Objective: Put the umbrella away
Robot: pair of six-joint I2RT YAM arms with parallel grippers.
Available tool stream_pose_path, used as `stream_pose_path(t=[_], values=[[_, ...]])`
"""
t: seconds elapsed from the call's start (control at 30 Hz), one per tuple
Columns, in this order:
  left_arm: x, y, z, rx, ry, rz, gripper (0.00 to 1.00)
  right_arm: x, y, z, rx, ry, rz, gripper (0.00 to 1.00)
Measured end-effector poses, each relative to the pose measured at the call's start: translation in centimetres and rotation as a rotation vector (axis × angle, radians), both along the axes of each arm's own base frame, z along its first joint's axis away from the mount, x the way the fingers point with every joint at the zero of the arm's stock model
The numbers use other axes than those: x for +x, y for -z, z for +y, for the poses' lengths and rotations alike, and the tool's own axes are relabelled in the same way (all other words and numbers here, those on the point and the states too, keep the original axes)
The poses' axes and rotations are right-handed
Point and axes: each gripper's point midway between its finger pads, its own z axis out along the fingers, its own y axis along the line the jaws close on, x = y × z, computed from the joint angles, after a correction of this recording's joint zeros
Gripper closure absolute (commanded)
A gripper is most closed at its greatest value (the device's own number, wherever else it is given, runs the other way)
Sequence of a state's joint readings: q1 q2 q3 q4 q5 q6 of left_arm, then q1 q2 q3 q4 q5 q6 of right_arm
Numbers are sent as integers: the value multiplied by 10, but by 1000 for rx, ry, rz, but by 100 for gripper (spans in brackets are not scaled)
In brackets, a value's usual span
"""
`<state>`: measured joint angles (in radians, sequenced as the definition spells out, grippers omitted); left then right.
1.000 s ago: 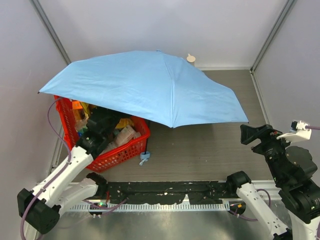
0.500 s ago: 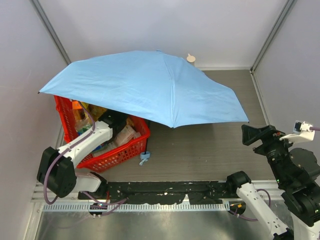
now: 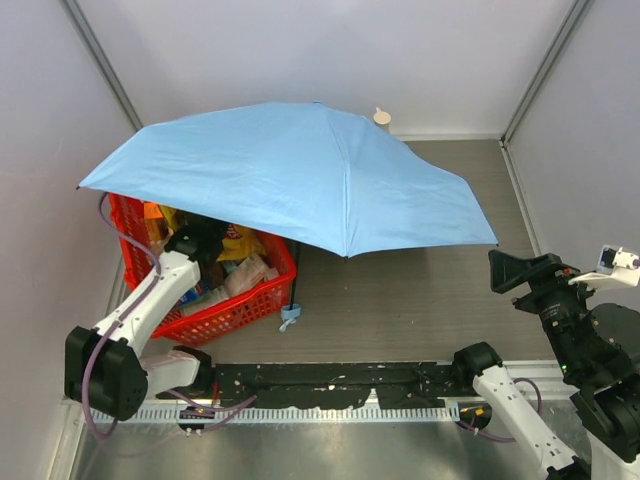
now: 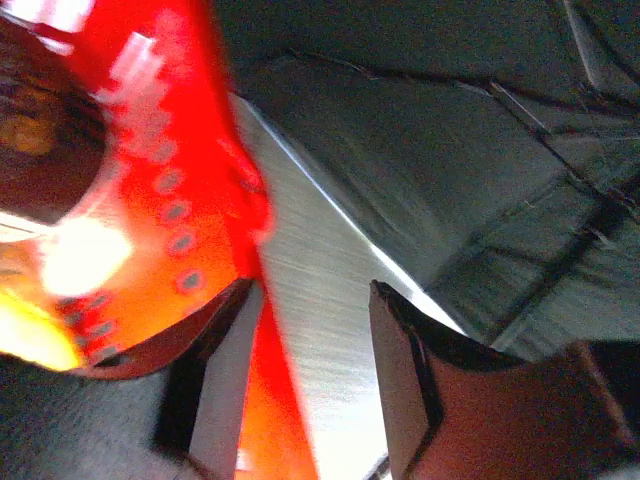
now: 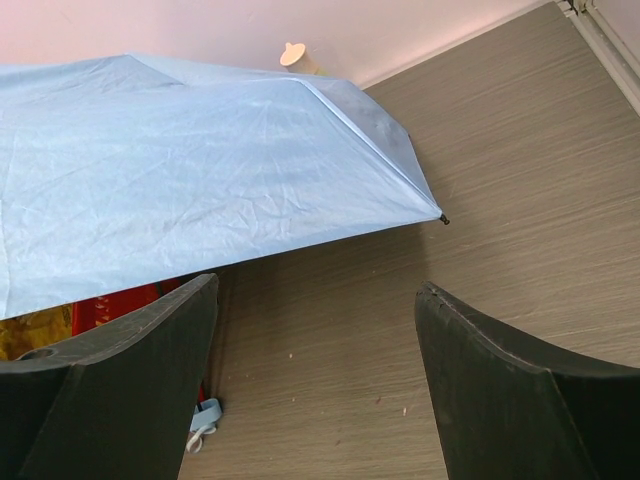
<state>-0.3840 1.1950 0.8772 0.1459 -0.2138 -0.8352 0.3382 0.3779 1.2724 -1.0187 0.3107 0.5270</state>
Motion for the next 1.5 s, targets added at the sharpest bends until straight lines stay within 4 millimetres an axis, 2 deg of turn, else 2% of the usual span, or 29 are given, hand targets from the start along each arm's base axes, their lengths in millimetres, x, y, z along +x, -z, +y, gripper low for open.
stream_pose_path(t=[0.07,0.13,0.2,0.27,0.33,0.37,0.47,0.6,0.67,0.77,0.9,0.97,1.0,1.3,1.43,1.5], values=[[5,3,26,14,-70,32,47,0,0,1,1,-3,0,17],[-4,31,51,27,-129,125,47,0,0,2,4,-10,0,17],[-18,46,67,72,-145,173,43,0,0,3,5,-14,1,18],[-38,67,75,109,-132,231,42,1,0,4,6,-20,1,18],[-52,75,73,128,-96,259,42,2,1,6,8,-25,2,18],[-55,72,71,128,-79,255,42,2,2,6,9,-27,5,18],[-57,50,62,115,-21,209,41,2,3,7,9,-32,8,18],[-53,-3,36,46,83,76,41,3,2,7,11,-32,3,18],[-55,-23,14,11,152,26,41,3,2,8,11,-32,4,18],[-58,-38,-24,-45,238,14,40,3,2,8,14,-32,4,18],[-63,-30,-76,-119,332,51,40,3,2,8,21,-31,4,18],[-65,-22,-94,-138,356,60,39,3,2,8,24,-31,4,19],[-64,-26,-100,-159,360,32,39,3,2,8,25,-31,5,19],[-49,-16,-111,-261,284,2,38,5,3,10,29,-33,13,19],[-48,-6,-116,-237,248,13,38,5,3,10,30,-33,13,19],[-52,-7,-114,-239,241,-15,38,5,3,10,30,-33,13,19]])
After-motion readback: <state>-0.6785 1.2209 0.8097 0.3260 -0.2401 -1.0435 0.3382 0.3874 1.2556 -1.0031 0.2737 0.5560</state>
